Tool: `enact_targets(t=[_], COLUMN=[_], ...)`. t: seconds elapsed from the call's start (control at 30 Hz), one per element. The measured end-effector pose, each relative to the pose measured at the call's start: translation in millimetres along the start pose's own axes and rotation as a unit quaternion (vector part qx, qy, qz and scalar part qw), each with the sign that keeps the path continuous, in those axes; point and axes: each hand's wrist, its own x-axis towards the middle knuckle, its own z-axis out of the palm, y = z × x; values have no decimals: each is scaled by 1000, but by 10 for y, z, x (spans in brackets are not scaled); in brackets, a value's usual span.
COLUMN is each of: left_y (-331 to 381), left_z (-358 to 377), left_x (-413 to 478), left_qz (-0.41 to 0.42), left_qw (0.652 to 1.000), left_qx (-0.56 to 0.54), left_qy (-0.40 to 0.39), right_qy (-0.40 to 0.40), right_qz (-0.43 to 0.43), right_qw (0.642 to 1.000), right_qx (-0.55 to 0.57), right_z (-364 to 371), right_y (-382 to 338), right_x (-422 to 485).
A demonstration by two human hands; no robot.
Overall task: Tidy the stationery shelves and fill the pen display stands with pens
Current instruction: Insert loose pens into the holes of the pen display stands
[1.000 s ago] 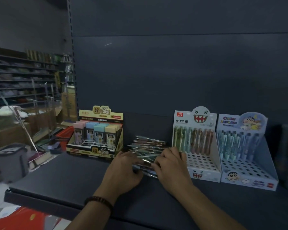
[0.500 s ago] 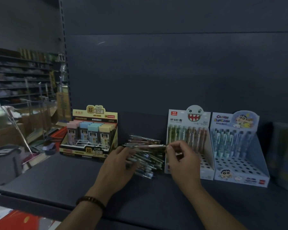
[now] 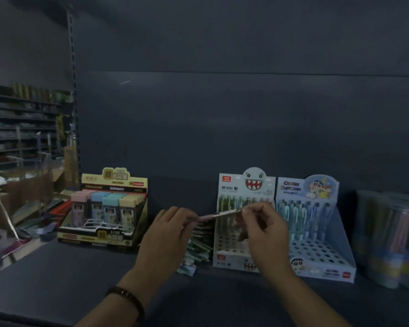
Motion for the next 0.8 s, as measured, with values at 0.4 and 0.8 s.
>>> enact_targets(t=[0.4,0.8], left_y=[453,430], left_z=[774,802], left_x=[229,18], left_qz=[67,100], left_qw=[998,986], left_qx=[-12,18], left_qy=[1,-134], right_qy=[61,16], right_qz=[-5,-141], right_qw=[998,952], right_qx=[-21,-272], right_z=[-428,-426], right_y=[118,395], right_x=[826,697])
